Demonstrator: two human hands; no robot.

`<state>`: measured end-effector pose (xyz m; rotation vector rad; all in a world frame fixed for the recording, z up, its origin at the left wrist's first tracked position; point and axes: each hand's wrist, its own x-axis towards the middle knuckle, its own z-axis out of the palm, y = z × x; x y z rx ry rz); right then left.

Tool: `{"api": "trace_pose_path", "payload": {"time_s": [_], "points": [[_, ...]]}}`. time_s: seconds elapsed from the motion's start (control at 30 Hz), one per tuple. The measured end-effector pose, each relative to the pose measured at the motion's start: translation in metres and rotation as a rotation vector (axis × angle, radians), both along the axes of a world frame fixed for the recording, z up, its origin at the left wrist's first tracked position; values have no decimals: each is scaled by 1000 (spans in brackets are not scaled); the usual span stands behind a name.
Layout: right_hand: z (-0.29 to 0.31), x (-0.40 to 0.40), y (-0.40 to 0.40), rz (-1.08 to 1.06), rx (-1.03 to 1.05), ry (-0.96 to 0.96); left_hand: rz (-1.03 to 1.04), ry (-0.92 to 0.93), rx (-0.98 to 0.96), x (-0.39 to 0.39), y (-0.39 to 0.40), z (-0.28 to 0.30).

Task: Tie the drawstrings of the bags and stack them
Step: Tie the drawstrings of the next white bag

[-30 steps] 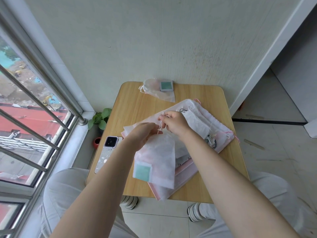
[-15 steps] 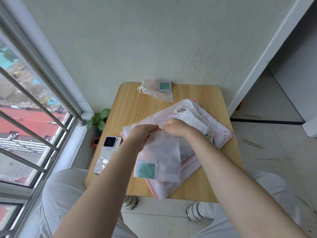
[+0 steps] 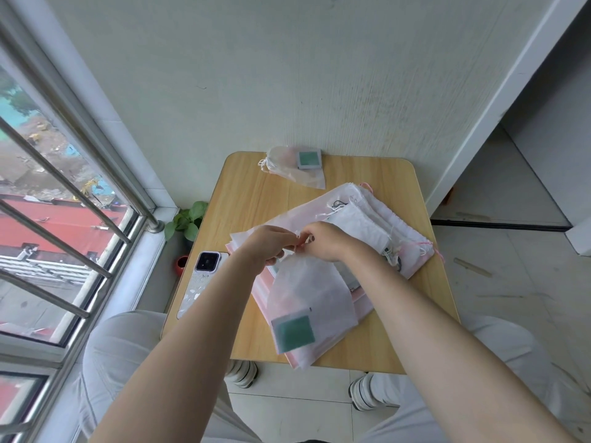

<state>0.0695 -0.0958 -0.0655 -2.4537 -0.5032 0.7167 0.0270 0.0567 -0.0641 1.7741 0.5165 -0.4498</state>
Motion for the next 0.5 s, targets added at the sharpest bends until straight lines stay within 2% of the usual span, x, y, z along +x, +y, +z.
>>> {"api": "trace_pose_path", "payload": {"time_s": [0.17,0.33,0.43,0.5], "points": [[-3,3,-4,-56,92,28,79,28,-96,-3,-3,-8],[-4,8,-10,-153,99,-29,117,34,-92,-5,-5,-13],[4,11,-10,-278,218,38,114,42,-89,-4,-6,-12],[12,11,-7,-386,379,155,89,41,-73,-3,-8,-11]]}}
